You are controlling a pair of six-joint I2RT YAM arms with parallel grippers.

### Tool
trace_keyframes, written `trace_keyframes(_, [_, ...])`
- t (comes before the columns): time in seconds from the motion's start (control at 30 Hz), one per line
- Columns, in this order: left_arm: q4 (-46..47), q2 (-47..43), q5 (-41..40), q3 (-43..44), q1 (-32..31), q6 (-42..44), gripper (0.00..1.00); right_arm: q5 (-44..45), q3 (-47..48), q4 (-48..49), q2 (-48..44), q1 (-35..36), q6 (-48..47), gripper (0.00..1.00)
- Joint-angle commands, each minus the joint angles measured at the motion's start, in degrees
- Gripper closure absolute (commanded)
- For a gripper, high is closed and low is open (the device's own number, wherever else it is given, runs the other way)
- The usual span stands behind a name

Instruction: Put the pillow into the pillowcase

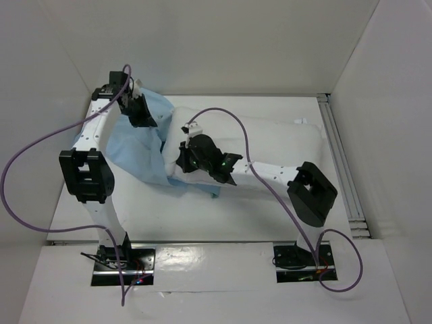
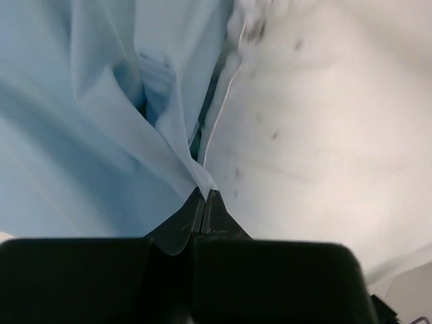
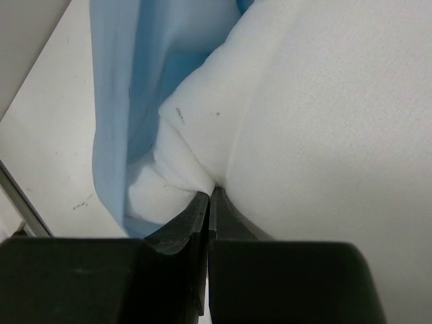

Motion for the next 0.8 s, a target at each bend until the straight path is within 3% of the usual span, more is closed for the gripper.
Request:
trace_keyframes(0.0, [2.43, 1.53, 3.25, 7.12, 1.27, -1.86, 1.00, 2.73, -3.94, -0.08, -6.76, 1.09, -0.78, 1.00])
trace_keyframes(0.3, [6.29, 2.94, 10.10, 5.73, 2.32, -5.55, 1.00, 5.81, -5.03, -9.98, -9.95, 7.42, -5.35, 1.00])
trace_keyframes(0.33, [6.29, 2.94, 10.11, 5.73, 2.32, -5.55, 1.00, 6.95, -3.96, -11.75, -9.95, 7.42, -5.96, 0.94])
trace_keyframes(0.37, [6.29, 2.94, 10.11, 5.73, 2.32, -5.55, 1.00, 9.40, -2.82, -13.33, -9.95, 7.42, -6.57, 0.74])
trace_keyframes(0.4, [6.29, 2.94, 10.11, 5.12, 2.32, -5.55, 1.00, 10.55, -1.85, -15.26, -10.90, 7.42, -7.54, 0.28])
trace_keyframes(0.43, [6.29, 2.94, 10.11, 5.12, 2.32, -5.03, 1.00, 11.70, 0.16, -15.89, -11.52, 6.81, -9.20, 0.21])
trace_keyframes(0.53, [6.29, 2.94, 10.11, 5.12, 2.32, -5.02, 1.00, 13.11, 7.26, -19.83, -11.36, 3.04, -10.53, 0.17])
trace_keyframes(0.67, [6.82, 2.94, 10.11, 5.12, 2.32, -5.02, 1.00, 13.19, 20.37, -27.48, -2.43, -1.53, -11.06, 0.06])
trace_keyframes(0.77, [7.34, 3.47, 10.11, 5.12, 2.32, -5.55, 1.00, 13.20, 33.54, -34.25, 5.06, -4.52, -11.06, 0.03])
